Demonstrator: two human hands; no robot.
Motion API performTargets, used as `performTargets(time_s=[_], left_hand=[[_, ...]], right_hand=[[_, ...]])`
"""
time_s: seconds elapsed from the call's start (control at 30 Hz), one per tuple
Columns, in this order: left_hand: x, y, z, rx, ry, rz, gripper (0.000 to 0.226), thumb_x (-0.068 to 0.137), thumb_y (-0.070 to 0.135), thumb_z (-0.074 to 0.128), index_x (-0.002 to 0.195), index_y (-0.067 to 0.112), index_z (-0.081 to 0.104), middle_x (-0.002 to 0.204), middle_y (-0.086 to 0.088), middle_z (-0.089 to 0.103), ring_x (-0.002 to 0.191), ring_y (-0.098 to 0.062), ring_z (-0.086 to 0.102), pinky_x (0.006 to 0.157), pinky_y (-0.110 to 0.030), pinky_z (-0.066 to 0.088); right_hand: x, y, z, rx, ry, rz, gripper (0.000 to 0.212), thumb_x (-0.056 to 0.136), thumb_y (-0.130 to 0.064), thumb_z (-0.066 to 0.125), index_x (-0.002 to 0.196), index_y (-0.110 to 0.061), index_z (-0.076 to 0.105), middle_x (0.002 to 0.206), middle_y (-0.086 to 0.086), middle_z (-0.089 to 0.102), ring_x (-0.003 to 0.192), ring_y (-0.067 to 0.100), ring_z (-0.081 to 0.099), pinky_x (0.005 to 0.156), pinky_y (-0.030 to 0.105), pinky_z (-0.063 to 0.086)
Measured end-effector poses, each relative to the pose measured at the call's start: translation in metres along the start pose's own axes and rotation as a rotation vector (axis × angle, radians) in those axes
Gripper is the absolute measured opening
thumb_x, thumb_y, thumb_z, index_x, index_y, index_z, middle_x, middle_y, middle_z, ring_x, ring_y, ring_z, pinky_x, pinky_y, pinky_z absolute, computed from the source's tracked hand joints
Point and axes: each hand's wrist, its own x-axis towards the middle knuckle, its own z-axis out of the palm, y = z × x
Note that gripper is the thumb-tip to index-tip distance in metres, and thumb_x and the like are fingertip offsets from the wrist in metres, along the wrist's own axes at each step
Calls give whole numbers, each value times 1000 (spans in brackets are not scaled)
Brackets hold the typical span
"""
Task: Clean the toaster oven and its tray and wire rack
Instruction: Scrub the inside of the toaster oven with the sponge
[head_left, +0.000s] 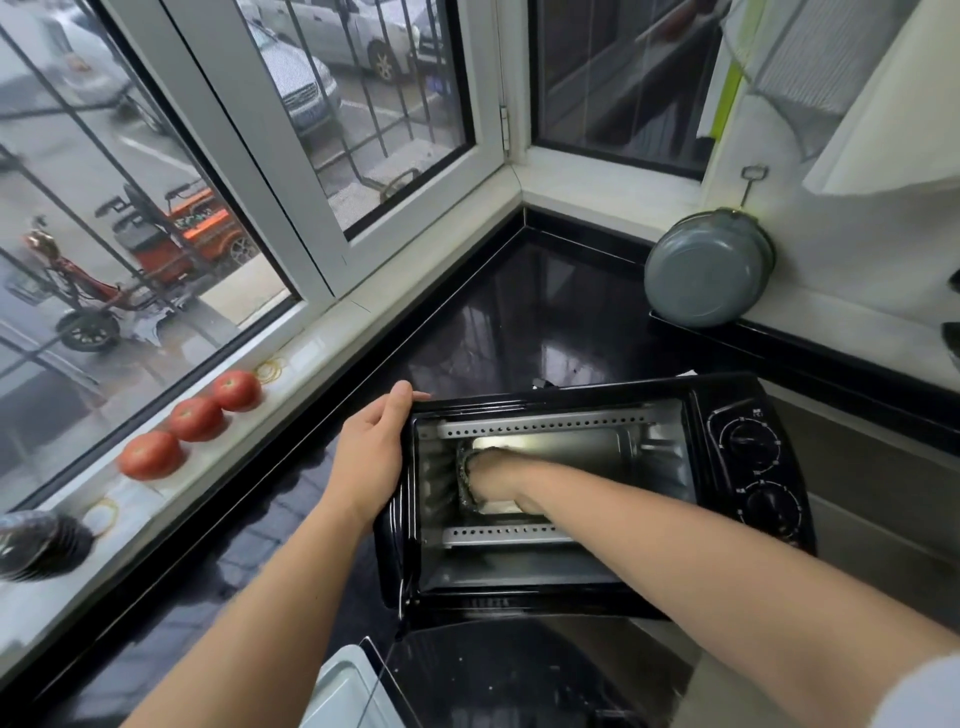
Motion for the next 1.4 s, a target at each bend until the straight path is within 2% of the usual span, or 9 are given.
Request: performTargets(time_s=[0.13,0.27,0.37,0.47,0.7,0.87,1.07,1.2,1.4], left_hand=[[-2,1,1,-4,5,8,41,105,50,53,100,22,82,99,-4,81,93,-17,74,102,-47,55],[-4,2,1,-3,14,7,39,105,52,53,99,28,82,98,-2,81,96,-19,75,103,-48,55],[-5,2,0,-11,30,-7,42,103,56,54,99,24,82,100,-4,81,105,-30,74,105,-55,53],[-5,2,-1,-18,27,-13,49,95,64,56,101,22,81,102,-8,80,107,-36,73,105,-60,51],[-14,-1,-1,-26,32,-14,56,81,76,58,102,29,82,102,-3,81,105,-29,74,105,-56,52],[-15,-1,-2,-21,30,-7,56,82,77,58,103,31,82,102,-2,81,105,-27,75,105,-56,52],[-14,-4,-3,-3,31,8,55,85,77,57,103,31,81,101,-1,81,103,-26,75,104,-58,53],[-16,-4,-4,-10,8,0,57,84,79,58,105,31,81,102,-2,81,103,-25,75,105,-57,53],[-14,-1,-3,7,0,-14,54,84,79,57,104,36,81,102,2,81,104,-22,75,107,-54,51]], right_hand=[[-8,-3,0,326,60,3,55,88,9,48,141,-6,49,138,10,52,126,26,49,103,33,42],[-28,-6,-4,390,6,-21,38,84,11,48,115,-10,58,99,6,55,90,18,53,77,27,46],[-46,-9,-7,391,-45,-46,48,77,11,53,122,-3,57,128,18,55,124,31,49,107,43,42],[-57,-10,-4,389,-34,-94,50,72,9,54,122,4,57,135,23,54,127,38,47,111,52,39],[-36,1,10,262,21,-89,37,92,5,43,124,-2,61,128,19,61,106,25,55,83,30,42],[-39,10,-9,168,26,-93,57,95,6,33,139,-20,57,144,3,54,132,22,49,104,21,33],[-43,11,-4,131,-8,-258,52,76,-14,81,122,-20,60,102,-9,61,96,13,59,75,21,42],[-19,10,19,97,206,-175,69,74,-28,84,132,-21,47,118,0,59,102,20,57,83,26,47],[6,26,14,-48,301,-30,49,85,-21,66,133,-28,59,130,1,65,116,27,63,95,27,49]])
